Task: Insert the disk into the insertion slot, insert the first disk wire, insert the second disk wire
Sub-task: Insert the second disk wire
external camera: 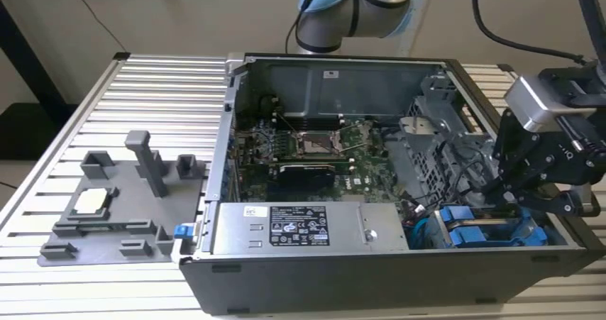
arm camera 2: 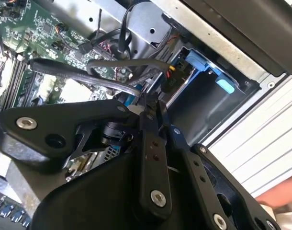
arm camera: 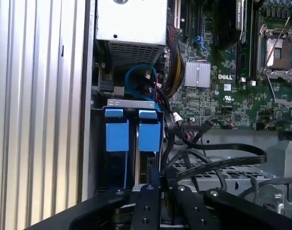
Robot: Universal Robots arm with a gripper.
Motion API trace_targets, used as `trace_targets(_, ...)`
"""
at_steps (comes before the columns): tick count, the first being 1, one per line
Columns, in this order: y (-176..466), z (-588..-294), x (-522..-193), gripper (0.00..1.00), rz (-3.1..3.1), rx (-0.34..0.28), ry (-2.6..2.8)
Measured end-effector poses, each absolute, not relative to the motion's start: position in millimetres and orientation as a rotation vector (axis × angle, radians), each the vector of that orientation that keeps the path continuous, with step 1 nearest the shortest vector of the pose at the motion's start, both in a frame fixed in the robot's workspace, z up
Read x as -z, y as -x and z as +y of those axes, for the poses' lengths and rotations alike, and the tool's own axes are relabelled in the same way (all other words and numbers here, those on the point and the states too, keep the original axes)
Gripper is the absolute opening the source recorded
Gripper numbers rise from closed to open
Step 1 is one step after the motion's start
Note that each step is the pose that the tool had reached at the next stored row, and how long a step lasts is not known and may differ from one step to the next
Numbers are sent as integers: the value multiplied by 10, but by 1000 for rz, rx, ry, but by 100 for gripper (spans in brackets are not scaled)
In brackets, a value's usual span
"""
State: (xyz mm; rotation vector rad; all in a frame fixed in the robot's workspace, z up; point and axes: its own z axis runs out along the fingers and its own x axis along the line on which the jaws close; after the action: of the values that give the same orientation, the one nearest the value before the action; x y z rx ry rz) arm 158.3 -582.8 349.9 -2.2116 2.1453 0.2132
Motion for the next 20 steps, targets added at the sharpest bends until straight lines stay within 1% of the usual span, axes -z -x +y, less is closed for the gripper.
trace_targets(20,-1609,-5846,-3402,16,2201,-203,2160)
